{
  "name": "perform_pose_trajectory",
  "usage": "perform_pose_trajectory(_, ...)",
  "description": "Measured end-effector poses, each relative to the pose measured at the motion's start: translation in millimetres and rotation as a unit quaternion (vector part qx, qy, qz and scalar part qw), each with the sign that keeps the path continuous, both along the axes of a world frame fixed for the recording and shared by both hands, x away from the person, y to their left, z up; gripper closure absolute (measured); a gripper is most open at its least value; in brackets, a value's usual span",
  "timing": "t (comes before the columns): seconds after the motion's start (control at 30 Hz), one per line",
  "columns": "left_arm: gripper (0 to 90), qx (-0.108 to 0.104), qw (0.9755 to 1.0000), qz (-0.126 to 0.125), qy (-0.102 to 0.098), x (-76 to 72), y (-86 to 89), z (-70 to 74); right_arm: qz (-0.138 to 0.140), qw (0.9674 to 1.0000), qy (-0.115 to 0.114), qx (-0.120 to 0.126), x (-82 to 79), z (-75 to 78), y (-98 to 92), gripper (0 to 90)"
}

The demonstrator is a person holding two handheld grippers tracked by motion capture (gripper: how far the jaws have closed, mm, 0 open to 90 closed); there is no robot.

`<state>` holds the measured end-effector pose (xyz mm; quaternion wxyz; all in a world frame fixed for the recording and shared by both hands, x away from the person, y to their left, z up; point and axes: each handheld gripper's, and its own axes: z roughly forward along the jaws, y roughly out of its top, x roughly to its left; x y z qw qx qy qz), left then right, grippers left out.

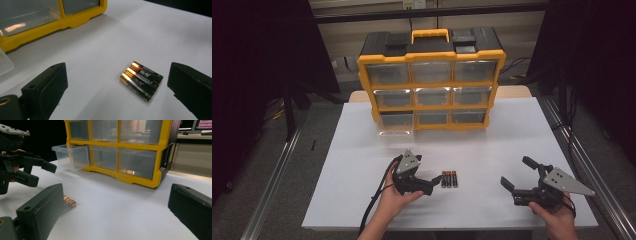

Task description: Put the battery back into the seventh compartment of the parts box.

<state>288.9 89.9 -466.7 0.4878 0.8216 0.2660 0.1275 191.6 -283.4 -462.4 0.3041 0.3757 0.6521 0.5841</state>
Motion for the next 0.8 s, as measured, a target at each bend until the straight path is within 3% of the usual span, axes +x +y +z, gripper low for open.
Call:
perform_pose_trajectory(0.1,5.4,0.001,0.9999,-0.001,0.011,0.5,-4.8,-2.2,0.000,1.0000,-0.001,-0.001,0.0,0.0,0.0,0.5)
perform_pose_trajectory(0.13,6.7,0.012,0.9999,0.000,0.010,0.5,-5.4,-1.7,0.000,1.0000,0.000,0.000,-0.1,0.0,0.2,0.5)
perform_pose_trajectory(0.27,8.4,0.016,0.9997,-0.002,0.020,1.3,-10.7,-3.8,0.001,1.0000,-0.001,0.000,0.1,-0.1,-0.2,0.5)
perform_pose_trajectory(0.4,12.0,0.034,0.9989,-0.006,0.032,1.5,-16.2,-5.4,0.001,1.0000,-0.002,-0.001,-0.1,0.1,-0.3,0.6)
perform_pose_trajectory(0.6,21.6,0.056,0.9974,-0.005,0.044,1.5,-24.4,-5.5,0.001,1.0000,-0.002,-0.001,-0.1,0.0,-0.5,0.6)
perform_pose_trajectory(0.7,27.4,0.071,0.9961,-0.017,0.050,2.3,-26.1,-5.9,0.001,1.0000,-0.002,0.001,-0.2,0.1,-0.3,0.7)
perform_pose_trajectory(0.73,28.6,0.059,0.9966,-0.011,0.056,1.6,-28.0,-7.7,0.001,1.0000,-0.002,0.000,-0.3,0.1,-0.4,0.7)
perform_pose_trajectory(0.77,31.6,0.070,0.9959,-0.018,0.055,2.2,-27.8,-7.9,0.001,1.0000,-0.002,0.000,-0.4,0.2,-0.6,0.7)
perform_pose_trajectory(0.8,33.5,0.062,0.9961,-0.020,0.060,2.3,-28.7,-9.3,0.001,1.0000,-0.003,0.000,-0.4,0.2,-0.8,0.7)
